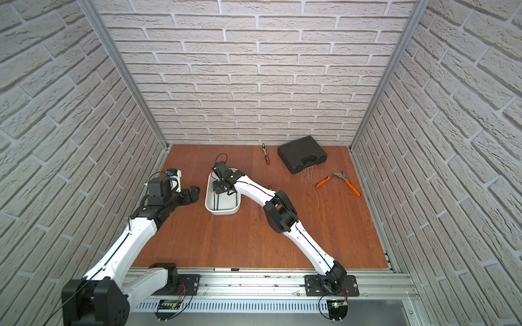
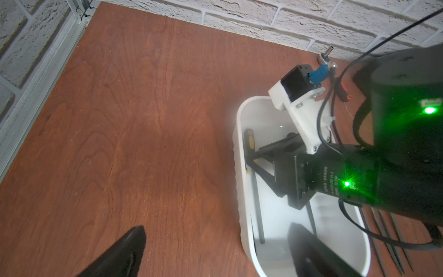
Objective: Take the file tool out of the storage box
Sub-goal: Pick up the file tool from the storage box.
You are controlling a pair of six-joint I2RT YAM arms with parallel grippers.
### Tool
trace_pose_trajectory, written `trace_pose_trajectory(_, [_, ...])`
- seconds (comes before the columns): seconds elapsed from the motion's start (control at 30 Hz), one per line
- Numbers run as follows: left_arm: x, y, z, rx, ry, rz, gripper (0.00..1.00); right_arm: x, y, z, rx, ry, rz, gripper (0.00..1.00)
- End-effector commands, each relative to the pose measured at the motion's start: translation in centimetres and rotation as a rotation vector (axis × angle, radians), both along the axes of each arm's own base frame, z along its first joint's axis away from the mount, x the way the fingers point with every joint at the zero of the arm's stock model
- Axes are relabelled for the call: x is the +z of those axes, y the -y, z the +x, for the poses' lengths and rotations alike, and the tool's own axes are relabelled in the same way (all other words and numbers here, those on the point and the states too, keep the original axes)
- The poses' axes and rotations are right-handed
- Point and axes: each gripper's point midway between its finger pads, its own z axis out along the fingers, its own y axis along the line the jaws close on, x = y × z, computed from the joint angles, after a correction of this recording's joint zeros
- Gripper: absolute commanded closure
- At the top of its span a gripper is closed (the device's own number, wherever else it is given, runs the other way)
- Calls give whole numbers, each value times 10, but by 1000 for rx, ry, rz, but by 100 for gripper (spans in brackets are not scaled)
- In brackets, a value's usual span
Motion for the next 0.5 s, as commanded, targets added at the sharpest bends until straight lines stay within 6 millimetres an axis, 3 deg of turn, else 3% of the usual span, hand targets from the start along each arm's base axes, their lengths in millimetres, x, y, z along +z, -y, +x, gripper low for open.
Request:
trace_pose_trajectory(0.0, [12, 0, 3, -9, 36, 13, 1, -2, 6, -3, 6, 10, -55, 60])
trace_pose_trajectory(0.23, [12, 0, 3, -10, 35, 13, 1, -10, 18, -4, 15, 7, -120, 60])
trace_pose_trajectory(0.47, [11, 0, 4, -9, 33, 12, 2, -15, 9, -4, 27, -1, -93, 60])
